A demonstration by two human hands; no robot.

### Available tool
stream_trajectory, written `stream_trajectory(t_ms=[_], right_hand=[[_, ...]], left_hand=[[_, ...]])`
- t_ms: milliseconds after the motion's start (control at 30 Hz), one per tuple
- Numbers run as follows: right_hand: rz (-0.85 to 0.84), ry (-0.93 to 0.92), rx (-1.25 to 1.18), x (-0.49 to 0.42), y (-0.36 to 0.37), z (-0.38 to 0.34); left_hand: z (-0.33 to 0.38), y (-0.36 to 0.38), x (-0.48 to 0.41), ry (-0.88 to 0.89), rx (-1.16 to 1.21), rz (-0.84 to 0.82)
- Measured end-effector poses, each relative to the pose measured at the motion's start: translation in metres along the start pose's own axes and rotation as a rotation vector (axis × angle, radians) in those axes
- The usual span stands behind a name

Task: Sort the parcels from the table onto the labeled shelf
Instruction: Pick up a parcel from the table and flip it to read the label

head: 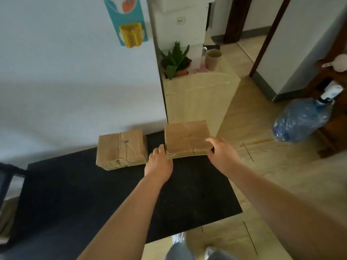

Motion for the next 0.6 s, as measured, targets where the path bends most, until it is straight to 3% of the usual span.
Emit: stream_trajectory(t_ms=[200,600], right_hand=[[-0.072,0.136,0.003,-0.026,0.019,0.019],[-0.090,0.131,-0.039,-0.030,0.022,0.033]], left_hand=[[-0.012,0.024,-0.038,-0.054,0.070,-0.132],[-0.007,0.039,-0.022,-0.212,0.408,-0.097]])
Point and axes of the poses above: each hand's wrist, its own x-axis away from the middle knuckle, its own y-axis out of the palm, z = x × y, the point moved 9 cm from there along -x, towards the middle knuckle, and after that the axes turned 4 degrees about -x, right-handed, at the moved point
